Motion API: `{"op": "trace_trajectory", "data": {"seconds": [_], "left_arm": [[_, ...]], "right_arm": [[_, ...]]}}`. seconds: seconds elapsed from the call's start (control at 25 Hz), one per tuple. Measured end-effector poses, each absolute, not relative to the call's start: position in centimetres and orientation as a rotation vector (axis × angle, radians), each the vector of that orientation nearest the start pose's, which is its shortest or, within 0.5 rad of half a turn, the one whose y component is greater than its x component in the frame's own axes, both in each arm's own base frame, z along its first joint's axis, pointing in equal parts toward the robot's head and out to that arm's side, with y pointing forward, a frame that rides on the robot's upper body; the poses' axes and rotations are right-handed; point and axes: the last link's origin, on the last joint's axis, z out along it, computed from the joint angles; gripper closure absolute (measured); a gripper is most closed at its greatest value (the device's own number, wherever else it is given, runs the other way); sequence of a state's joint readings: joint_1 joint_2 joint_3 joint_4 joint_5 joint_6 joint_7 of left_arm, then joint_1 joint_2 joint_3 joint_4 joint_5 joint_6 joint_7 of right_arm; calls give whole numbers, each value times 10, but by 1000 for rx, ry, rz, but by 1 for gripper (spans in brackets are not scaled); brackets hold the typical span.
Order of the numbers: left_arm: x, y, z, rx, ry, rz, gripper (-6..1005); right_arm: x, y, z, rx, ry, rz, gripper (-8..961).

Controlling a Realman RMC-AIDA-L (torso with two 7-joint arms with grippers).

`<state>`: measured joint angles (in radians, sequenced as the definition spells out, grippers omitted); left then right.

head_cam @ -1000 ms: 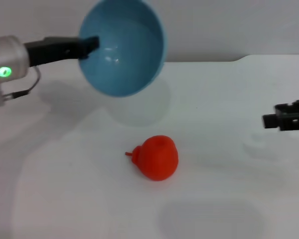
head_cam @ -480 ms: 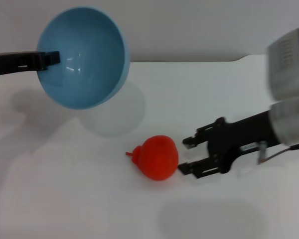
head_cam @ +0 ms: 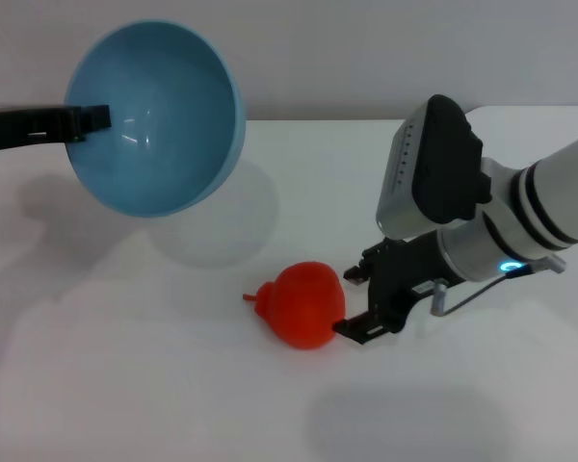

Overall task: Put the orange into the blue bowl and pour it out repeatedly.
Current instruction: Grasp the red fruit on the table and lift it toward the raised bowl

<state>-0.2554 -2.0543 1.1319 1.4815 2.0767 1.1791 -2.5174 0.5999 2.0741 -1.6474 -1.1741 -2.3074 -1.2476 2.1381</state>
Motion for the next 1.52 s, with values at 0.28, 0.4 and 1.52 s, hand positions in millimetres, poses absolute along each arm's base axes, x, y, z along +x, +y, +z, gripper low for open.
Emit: {"op": "trace_trajectory", "data": {"seconds": [0.28, 0.4, 1.52], "left_arm": [[-223, 353, 84, -2174, -1164, -472, 1000], [-223, 353, 84, -2178, -1160, -470, 1000], [-211, 359, 47, -2335, -1162, -187, 1001]], "right_arm": [[166, 344, -99, -2886, 284, -260, 279], [169, 344, -106, -2885, 317, -239, 281], [171, 302, 14, -2718, 375, 284, 870]]}}
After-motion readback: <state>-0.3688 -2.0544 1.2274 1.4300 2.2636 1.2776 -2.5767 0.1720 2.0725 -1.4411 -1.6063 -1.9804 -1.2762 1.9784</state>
